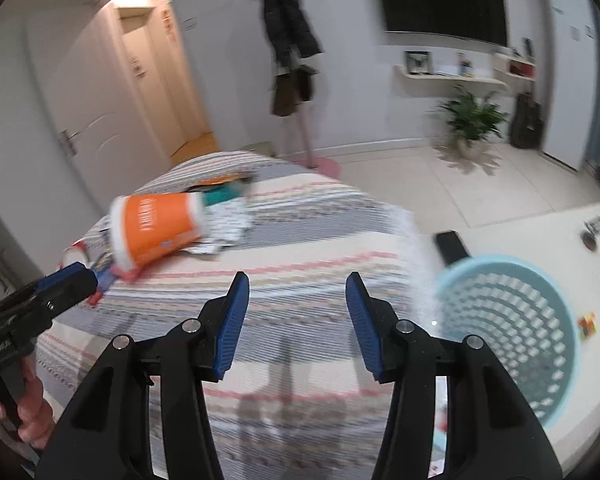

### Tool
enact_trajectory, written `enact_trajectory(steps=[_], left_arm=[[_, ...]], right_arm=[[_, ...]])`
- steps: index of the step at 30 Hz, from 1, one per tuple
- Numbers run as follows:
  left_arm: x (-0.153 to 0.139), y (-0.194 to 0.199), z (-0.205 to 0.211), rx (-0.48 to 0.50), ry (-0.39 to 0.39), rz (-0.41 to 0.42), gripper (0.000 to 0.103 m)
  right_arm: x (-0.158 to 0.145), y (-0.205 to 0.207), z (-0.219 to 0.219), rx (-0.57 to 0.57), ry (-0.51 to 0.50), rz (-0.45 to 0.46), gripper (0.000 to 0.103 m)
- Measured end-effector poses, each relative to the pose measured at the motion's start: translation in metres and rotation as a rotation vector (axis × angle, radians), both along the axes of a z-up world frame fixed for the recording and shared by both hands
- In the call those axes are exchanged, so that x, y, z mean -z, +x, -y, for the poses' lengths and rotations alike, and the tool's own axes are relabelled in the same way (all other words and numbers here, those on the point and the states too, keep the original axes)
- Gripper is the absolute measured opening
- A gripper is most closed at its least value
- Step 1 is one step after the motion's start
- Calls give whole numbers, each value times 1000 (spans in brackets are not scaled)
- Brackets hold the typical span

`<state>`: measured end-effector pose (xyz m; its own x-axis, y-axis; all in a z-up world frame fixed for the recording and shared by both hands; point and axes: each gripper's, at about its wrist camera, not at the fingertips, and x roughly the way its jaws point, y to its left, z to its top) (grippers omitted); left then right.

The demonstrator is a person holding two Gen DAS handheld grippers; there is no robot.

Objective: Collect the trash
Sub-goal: 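Move both tools back over the table toward the orange paper cup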

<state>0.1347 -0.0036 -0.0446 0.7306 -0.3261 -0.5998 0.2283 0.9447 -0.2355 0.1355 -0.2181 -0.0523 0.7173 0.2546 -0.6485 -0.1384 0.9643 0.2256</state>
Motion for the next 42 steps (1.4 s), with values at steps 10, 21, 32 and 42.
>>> enact_trajectory(steps=[10, 21, 32, 42], left_arm=[[27, 23, -122, -213, 134, -59, 81], [47, 52, -126, -188, 115, -96, 79], [60, 58, -126, -166, 98, -155, 79], [63, 66, -114, -156, 149, -165, 79]], right_arm=[[-12, 26, -137, -199, -59, 39, 50], [10, 63, -193, -139, -164, 21, 59], [32, 65, -181, -73, -219, -25, 43], [31, 45, -112, -5, -220, -5, 18]])
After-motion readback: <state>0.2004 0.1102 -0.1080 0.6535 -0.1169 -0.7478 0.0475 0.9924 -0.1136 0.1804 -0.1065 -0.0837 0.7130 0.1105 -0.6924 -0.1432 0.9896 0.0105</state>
